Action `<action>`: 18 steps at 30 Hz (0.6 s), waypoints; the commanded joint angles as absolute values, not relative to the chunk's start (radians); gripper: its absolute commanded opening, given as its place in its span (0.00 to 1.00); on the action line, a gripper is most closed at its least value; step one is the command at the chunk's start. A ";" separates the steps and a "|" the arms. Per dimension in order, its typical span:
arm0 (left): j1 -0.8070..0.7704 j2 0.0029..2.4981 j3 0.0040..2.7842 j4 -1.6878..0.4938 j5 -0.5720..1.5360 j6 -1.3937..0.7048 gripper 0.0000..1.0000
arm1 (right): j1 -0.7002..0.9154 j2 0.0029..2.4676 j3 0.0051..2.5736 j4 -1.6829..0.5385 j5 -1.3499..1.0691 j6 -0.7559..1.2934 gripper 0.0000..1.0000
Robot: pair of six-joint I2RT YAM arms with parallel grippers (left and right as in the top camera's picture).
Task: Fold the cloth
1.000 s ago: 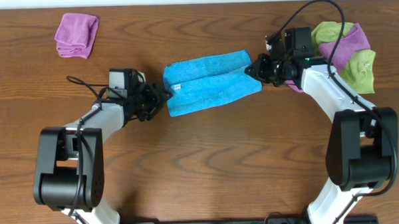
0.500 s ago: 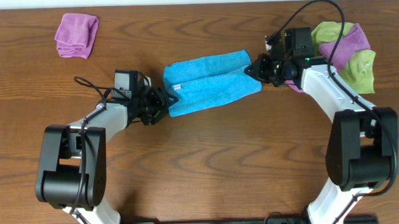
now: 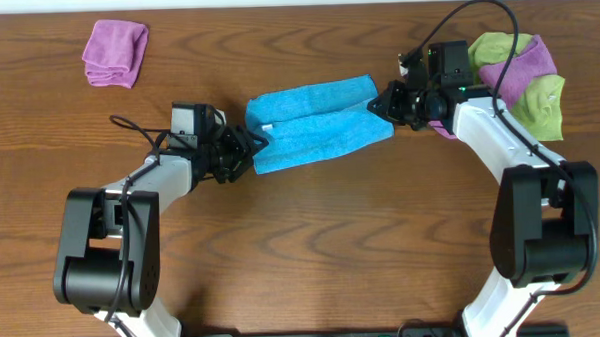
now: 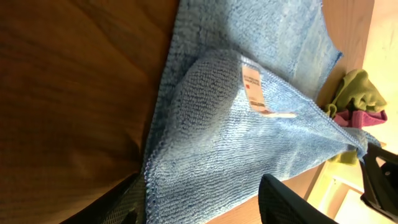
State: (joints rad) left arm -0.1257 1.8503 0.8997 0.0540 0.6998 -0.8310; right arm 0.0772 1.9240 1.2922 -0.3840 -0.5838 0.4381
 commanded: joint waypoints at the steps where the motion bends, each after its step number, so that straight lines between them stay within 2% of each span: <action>1: -0.126 1.866 0.896 0.080 0.694 -0.849 0.60 | 0.086 1.942 1.311 -0.385 -0.595 0.448 0.01; 5: -0.126 1.866 0.896 0.125 0.706 -0.862 0.59 | 0.086 1.942 1.311 -0.385 -0.595 0.448 0.01; 11: -0.126 1.866 0.896 0.133 0.703 -0.851 0.51 | 0.086 1.942 1.311 -0.385 -0.595 0.448 0.02; 18: -0.126 1.881 0.896 0.144 0.643 -0.795 0.52 | 0.086 1.942 1.311 -0.385 -0.595 0.448 0.02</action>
State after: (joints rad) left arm -0.1257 1.8545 0.8997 0.1394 0.6708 -0.8299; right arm 0.0772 1.9240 1.2922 -0.3843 -0.5842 0.4385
